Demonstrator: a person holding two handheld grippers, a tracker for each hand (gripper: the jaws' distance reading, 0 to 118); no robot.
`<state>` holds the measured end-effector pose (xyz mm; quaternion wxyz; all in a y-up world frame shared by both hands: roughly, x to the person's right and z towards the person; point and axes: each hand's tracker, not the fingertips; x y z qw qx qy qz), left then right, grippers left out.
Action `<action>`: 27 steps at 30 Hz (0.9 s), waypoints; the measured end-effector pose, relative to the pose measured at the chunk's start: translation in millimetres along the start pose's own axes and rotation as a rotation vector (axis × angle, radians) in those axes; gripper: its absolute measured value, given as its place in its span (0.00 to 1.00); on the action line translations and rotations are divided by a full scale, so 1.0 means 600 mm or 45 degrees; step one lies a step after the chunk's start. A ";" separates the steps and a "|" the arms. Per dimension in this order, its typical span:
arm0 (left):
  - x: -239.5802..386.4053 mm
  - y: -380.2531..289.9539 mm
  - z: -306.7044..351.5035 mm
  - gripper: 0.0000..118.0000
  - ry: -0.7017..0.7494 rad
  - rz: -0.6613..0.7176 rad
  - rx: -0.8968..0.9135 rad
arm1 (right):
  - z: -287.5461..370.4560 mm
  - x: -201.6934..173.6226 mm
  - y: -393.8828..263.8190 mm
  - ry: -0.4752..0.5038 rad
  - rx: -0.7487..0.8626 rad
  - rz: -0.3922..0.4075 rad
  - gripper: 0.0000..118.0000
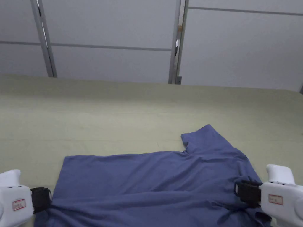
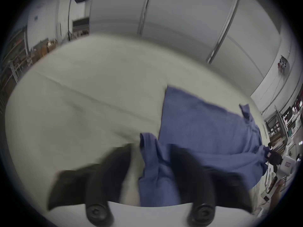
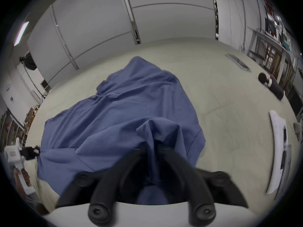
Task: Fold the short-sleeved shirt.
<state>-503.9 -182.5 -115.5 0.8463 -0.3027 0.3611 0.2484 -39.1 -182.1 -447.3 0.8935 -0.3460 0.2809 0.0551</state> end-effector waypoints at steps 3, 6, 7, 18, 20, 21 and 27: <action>0.001 -0.017 0.135 0.99 -0.043 -0.016 0.350 | 0.102 -0.010 0.003 0.016 0.287 0.085 0.92; 0.008 -0.030 0.237 0.99 -0.105 -0.037 0.597 | 0.198 -0.024 0.008 0.034 0.557 0.070 0.92; 0.025 -0.040 0.272 0.99 -0.110 -0.037 0.649 | 0.220 -0.029 0.009 0.037 0.617 0.056 0.92; 0.064 -0.103 0.374 0.00 -0.165 -0.181 0.552 | 0.347 -0.040 -0.044 0.147 0.690 -0.038 0.02; 0.063 -0.105 0.376 0.00 -0.194 -0.154 0.522 | 0.350 -0.038 -0.048 0.125 0.675 -0.019 0.02; 0.058 -0.098 0.375 0.00 -0.214 -0.132 0.499 | 0.351 -0.033 -0.050 0.136 0.666 -0.022 0.02; 0.057 -0.046 0.261 1.00 -0.150 -0.091 -0.032 | 0.340 -0.019 -0.061 0.099 0.603 -0.037 0.02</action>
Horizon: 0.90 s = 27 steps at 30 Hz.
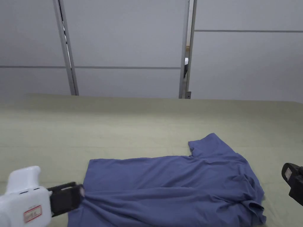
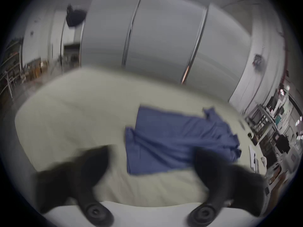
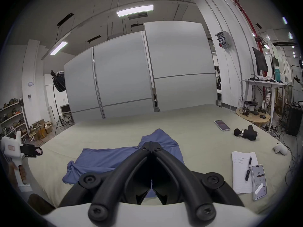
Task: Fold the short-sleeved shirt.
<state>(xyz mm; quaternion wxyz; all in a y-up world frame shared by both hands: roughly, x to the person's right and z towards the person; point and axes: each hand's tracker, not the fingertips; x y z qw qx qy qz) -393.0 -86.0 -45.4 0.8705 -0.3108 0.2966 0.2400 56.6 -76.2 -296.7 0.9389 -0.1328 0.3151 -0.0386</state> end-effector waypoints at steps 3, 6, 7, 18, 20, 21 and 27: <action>-0.015 -0.010 -0.076 1.00 -0.016 0.122 -0.224 | -0.010 0.011 -0.014 -0.004 -0.044 -0.041 0.02; 0.010 -0.054 -0.126 0.95 0.064 0.095 -0.330 | -0.016 0.020 -0.029 -0.009 -0.068 -0.064 0.02; 0.017 -0.064 -0.139 0.89 0.094 0.066 -0.339 | -0.019 0.022 -0.032 -0.013 -0.077 -0.065 0.02; 0.031 -0.076 -0.180 0.04 0.177 -0.267 -0.272 | -0.154 0.049 -0.064 0.021 -0.467 -0.030 0.94; 0.037 -0.068 -0.169 0.04 0.143 -0.229 -0.241 | -0.214 0.052 -0.077 -0.042 -0.638 0.021 0.93; 0.036 -0.065 -0.166 0.04 0.136 -0.217 -0.244 | -0.253 0.065 -0.096 -0.045 -0.754 0.048 0.93; 0.019 -0.071 -0.159 0.04 0.132 -0.193 -0.254 | -0.344 0.068 -0.179 -0.133 -1.054 0.059 0.50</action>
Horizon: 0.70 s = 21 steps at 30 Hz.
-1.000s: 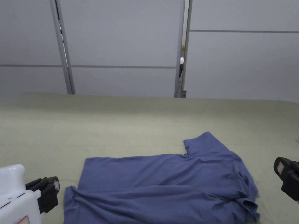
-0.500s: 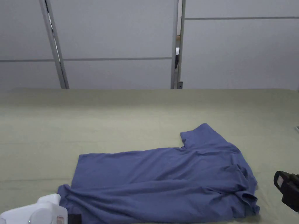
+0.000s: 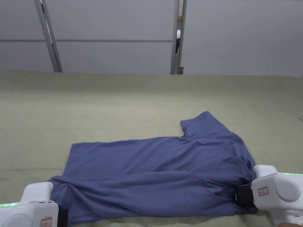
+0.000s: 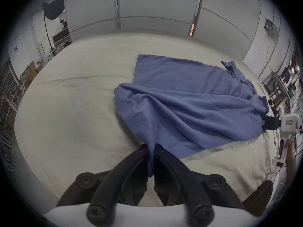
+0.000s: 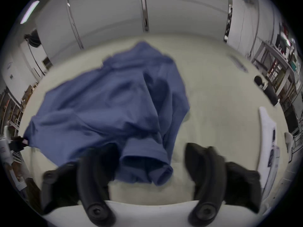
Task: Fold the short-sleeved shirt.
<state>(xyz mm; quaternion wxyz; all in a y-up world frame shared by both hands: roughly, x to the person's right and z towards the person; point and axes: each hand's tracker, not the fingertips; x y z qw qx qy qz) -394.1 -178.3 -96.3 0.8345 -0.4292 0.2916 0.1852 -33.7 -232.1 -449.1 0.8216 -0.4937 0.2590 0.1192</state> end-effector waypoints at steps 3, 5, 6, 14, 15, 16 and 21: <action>-0.010 0.000 -0.005 0.04 -0.017 0.024 -0.009 | 0.059 -0.010 -0.013 0.085 0.153 -0.020 0.06; -0.010 -0.001 0.011 0.04 -0.025 0.022 -0.006 | 0.085 -0.007 -0.011 0.102 0.119 -0.015 0.06; -0.012 -0.001 0.024 0.04 -0.035 0.021 0.001 | 0.103 0.008 -0.016 0.128 0.154 -0.022 0.06; -0.045 -0.042 0.139 0.04 -0.060 0.008 0.004 | 0.274 0.049 -0.106 0.215 0.191 -0.041 0.06; -0.053 -0.059 0.142 0.04 -0.054 0.008 -0.017 | 0.277 0.055 -0.126 0.198 0.157 -0.049 0.06; -0.060 -0.075 0.138 0.04 -0.043 0.009 -0.058 | 0.276 0.061 -0.143 0.197 0.112 -0.063 0.06; -0.086 -0.161 0.087 0.04 -0.060 0.094 -0.262 | 0.209 0.072 -0.232 0.167 -0.096 -0.117 0.06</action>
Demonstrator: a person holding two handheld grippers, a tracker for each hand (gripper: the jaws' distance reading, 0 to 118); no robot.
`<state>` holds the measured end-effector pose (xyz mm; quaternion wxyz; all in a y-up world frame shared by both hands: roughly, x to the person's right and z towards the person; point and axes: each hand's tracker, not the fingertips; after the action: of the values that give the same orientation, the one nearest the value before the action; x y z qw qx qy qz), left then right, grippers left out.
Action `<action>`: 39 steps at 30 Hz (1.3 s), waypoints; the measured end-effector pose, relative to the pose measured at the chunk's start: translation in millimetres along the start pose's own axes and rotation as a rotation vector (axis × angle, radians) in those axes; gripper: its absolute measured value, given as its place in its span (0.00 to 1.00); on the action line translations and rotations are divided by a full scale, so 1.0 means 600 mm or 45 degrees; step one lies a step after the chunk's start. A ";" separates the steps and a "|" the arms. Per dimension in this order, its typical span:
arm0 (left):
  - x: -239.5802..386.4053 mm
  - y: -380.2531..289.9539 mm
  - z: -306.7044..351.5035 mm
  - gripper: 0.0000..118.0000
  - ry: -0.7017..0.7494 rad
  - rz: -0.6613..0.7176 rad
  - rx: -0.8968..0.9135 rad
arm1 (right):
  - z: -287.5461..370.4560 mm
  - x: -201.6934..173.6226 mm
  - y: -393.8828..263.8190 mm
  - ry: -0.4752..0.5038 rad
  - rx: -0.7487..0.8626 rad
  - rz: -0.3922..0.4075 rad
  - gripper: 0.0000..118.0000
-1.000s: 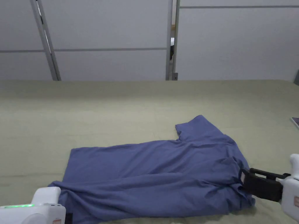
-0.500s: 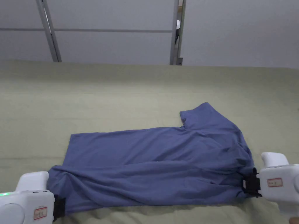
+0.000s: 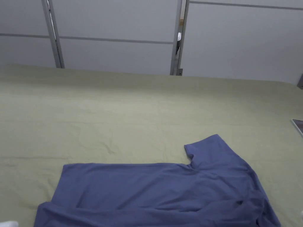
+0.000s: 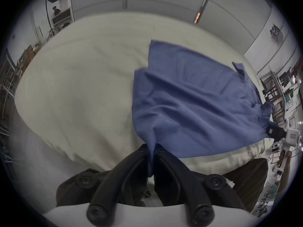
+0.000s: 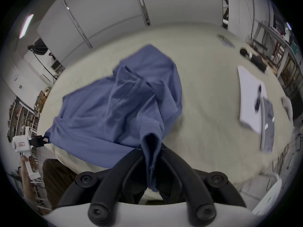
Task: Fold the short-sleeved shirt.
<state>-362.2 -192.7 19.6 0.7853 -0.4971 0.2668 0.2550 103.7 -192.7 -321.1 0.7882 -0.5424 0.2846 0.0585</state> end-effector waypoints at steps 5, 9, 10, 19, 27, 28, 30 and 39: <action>0.016 -0.003 0.018 0.05 0.037 -0.034 0.063 | -0.012 0.007 -0.008 0.016 -0.002 -0.010 0.07; 0.016 0.014 0.113 0.54 0.173 -0.017 0.360 | 0.083 -0.027 0.009 -0.169 0.279 0.195 0.59; 0.017 0.020 0.142 0.78 0.180 -0.008 0.460 | 0.111 -0.035 0.014 -0.197 0.394 0.231 0.76; 0.073 0.069 0.341 0.56 -0.102 0.021 1.256 | 0.284 -0.146 0.058 -0.032 1.307 0.178 0.62; 0.069 0.138 0.250 0.00 -0.145 -0.020 1.031 | 0.211 -0.179 0.074 0.109 1.173 0.149 0.02; 0.062 0.150 0.235 0.00 -0.130 -0.007 1.002 | 0.203 -0.179 0.075 0.094 1.144 0.167 0.02; 0.047 0.195 0.197 0.00 -0.118 0.018 0.935 | 0.182 -0.172 0.083 0.093 1.097 0.156 0.02; 0.034 0.349 -0.073 0.95 -0.046 0.137 0.283 | 0.107 -0.126 0.107 0.071 0.949 0.076 0.02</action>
<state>-494.0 -151.3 -145.4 0.8255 -0.3871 0.3054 0.2746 39.9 -93.0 -319.3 0.9215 -0.2112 0.3233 -0.0410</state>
